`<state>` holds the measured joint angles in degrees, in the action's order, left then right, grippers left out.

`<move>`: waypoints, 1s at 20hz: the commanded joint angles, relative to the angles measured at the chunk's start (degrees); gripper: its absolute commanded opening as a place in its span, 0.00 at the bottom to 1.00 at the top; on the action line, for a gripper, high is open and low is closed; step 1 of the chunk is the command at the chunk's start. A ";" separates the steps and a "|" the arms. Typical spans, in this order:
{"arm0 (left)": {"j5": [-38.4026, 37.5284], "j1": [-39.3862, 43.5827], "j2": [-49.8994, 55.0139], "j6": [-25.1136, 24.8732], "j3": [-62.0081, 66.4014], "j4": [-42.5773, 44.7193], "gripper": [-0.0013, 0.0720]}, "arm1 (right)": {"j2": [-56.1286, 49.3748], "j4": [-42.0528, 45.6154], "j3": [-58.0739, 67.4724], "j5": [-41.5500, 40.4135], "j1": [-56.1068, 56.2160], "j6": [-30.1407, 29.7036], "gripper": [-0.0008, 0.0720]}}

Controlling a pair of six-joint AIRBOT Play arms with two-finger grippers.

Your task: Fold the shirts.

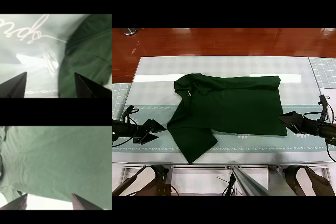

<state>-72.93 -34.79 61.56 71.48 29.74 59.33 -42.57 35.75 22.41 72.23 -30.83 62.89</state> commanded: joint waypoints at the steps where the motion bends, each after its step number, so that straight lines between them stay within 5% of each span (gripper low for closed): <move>1: 0.39 0.94 2.12 -4.48 0.46 -7.58 0.97 | 0.04 0.00 -0.04 -0.55 -0.02 -0.04 0.87; 10: 7.98 11.06 9.55 -6.47 0.46 -11.96 0.97 | 0.04 0.00 -0.04 -0.33 -0.02 0.46 0.87; 11: 8.57 12.02 9.57 -6.49 0.46 -12.04 0.82 | 0.04 -0.02 -0.04 -0.26 -0.02 0.50 0.87; 12: 8.79 12.59 9.60 -6.51 0.46 -12.04 0.38 | 0.04 -0.02 -0.04 -0.37 -0.02 0.50 0.87; 13: 8.85 12.79 9.60 -6.64 0.48 -12.04 0.06 | 0.04 0.00 -0.04 -0.96 -0.07 0.50 0.87; 15: 8.17 12.63 9.55 -6.78 0.52 -12.02 0.05 | 0.04 3.13 0.15 -5.38 -0.07 3.56 0.87; 20: 6.91 12.55 9.29 -6.75 0.52 -12.04 0.05 | -0.37 30.42 0.24 -7.61 -0.07 23.43 0.87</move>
<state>-65.58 -22.37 70.85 64.84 30.22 47.48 -42.68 50.92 22.61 65.17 -30.89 74.78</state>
